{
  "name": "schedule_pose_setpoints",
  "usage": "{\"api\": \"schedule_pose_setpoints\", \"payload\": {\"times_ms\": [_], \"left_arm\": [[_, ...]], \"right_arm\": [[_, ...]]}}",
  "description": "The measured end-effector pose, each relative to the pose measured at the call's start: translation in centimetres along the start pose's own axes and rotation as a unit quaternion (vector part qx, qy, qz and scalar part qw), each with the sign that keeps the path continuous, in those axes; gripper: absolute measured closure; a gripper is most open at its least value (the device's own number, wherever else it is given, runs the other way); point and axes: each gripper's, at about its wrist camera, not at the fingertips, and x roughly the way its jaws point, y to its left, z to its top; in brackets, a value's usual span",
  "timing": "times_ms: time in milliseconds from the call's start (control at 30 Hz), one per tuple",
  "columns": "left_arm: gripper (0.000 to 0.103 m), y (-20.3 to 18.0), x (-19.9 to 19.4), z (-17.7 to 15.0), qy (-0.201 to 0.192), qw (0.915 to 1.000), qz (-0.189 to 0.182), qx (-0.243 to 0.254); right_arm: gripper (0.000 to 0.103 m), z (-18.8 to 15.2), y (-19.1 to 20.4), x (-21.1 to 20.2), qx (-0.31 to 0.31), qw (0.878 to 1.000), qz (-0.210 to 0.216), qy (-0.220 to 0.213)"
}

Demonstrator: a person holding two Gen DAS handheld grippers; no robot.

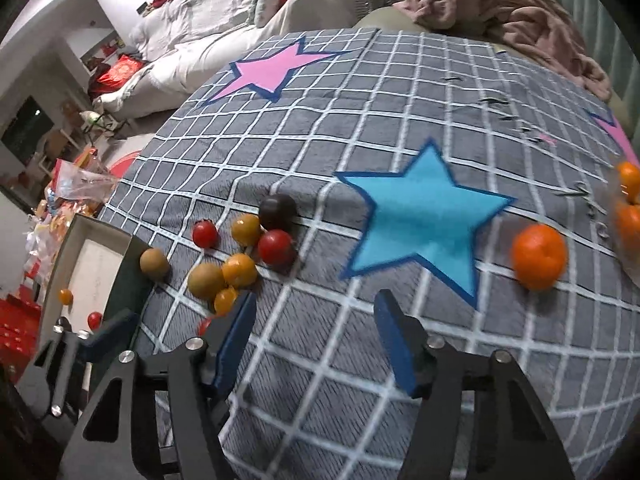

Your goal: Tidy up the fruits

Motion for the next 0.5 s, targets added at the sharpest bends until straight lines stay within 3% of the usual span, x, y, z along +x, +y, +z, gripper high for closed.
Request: {"api": "schedule_pose_setpoints", "payload": {"times_ms": [167, 233, 267, 300, 400, 500], "left_arm": [[0.022, 0.2, 1.0, 0.4, 0.002, 0.9997, -0.011, -0.024], [0.032, 0.3, 1.1, 0.5, -0.002, 0.9993, -0.019, -0.033], [0.038, 0.3, 1.2, 0.6, -0.001, 0.999, -0.025, -0.037], [0.044, 0.3, 1.3, 0.8, 0.002, 0.9987, -0.031, -0.041], [0.066, 0.1, 1.3, 1.0, 0.003, 0.998, -0.046, -0.044], [0.076, -0.2, 1.0, 0.7, -0.001, 0.998, -0.054, -0.033]], "right_arm": [[0.043, 1.2, 1.1, 1.9, -0.02, 1.0, 0.005, -0.002], [0.051, 1.5, 1.1, 2.0, -0.02, 1.0, 0.016, -0.007], [0.068, 1.7, 1.0, 2.0, -0.012, 1.0, 0.028, -0.009], [0.079, 1.7, 0.9, 2.1, -0.008, 0.999, 0.034, -0.008], [0.083, 1.4, 0.8, 1.8, -0.009, 0.999, 0.041, -0.008], [0.083, 0.6, -0.1, 0.9, 0.003, 0.999, 0.047, -0.015]]}}
